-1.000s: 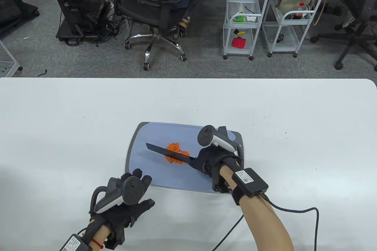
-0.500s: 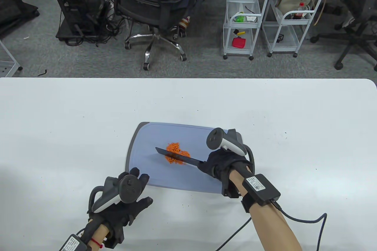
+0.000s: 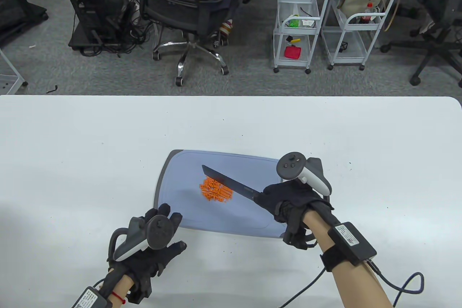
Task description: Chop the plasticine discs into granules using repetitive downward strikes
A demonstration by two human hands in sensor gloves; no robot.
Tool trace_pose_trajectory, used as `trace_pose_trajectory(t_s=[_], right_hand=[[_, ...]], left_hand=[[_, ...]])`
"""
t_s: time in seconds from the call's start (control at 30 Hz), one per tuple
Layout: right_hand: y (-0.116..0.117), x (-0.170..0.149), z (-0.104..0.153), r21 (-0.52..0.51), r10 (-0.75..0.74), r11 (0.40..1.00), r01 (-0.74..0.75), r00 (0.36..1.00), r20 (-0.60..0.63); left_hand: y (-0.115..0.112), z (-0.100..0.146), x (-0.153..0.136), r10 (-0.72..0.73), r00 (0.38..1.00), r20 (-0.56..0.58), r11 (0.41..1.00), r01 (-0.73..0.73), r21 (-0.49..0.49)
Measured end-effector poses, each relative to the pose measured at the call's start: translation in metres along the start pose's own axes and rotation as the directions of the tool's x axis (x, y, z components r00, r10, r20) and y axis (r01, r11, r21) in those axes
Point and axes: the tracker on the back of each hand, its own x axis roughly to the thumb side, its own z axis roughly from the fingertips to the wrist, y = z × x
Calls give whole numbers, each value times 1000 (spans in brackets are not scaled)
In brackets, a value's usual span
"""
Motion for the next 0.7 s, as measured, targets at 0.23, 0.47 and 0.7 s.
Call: trace_pose_trajectory(t_s=[0.23, 0.47, 0.7], right_hand=[[9, -24, 35, -212, -215, 955, 209, 976, -7], [31, -38, 37, -286, -415, 864, 414, 908, 60], [74, -26, 24, -427, -445, 818, 385, 894, -47]], left_hand=[[-1, -1, 1, 9, 1000, 3, 1000, -9, 5], [0, -1, 1, 8, 1000, 0, 1000, -8, 4], [-1, -1, 1, -7, 1000, -8, 1000, 7, 1]])
